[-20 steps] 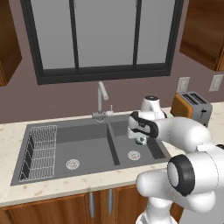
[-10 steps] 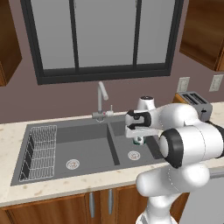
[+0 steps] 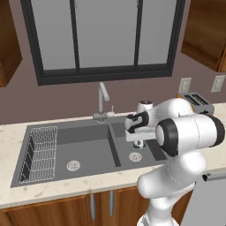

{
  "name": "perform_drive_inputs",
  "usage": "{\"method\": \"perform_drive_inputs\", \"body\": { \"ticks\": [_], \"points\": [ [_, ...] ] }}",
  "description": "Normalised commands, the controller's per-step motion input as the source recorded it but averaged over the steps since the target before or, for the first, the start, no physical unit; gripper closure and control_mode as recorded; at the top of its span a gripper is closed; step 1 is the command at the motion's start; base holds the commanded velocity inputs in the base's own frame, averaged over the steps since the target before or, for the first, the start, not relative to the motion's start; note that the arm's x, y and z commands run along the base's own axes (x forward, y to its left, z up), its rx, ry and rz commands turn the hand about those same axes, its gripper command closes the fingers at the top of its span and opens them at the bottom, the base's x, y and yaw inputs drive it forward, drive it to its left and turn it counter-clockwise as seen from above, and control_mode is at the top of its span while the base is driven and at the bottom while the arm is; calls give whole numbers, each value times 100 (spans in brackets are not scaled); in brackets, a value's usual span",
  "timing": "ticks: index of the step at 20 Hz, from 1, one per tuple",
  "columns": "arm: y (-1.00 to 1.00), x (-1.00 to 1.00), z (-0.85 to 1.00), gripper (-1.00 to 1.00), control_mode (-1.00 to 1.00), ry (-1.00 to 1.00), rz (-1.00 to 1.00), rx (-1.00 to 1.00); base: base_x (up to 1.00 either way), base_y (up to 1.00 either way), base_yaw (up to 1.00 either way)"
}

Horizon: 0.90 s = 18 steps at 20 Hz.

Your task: Move any existing items from the left basin to the right basin for drying. Then move the cup from the counter to the left basin of the sink for washing.

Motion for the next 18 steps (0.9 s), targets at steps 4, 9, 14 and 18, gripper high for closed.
{"method": "perform_drive_inputs", "body": {
  "ticks": [4, 9, 14, 18],
  "points": [
    [0, 6, -26, 100, -100, 0, 0, 0, 0, 0, 0],
    [0, 4, -17, 100, -100, 0, 0, 0, 0, 0, 0],
    [0, 0, -21, 100, -100, 0, 0, 0, 0, 0, 0],
    [0, 0, -21, 100, -100, -2, 0, 0, 0, 0, 0]
  ]
}}
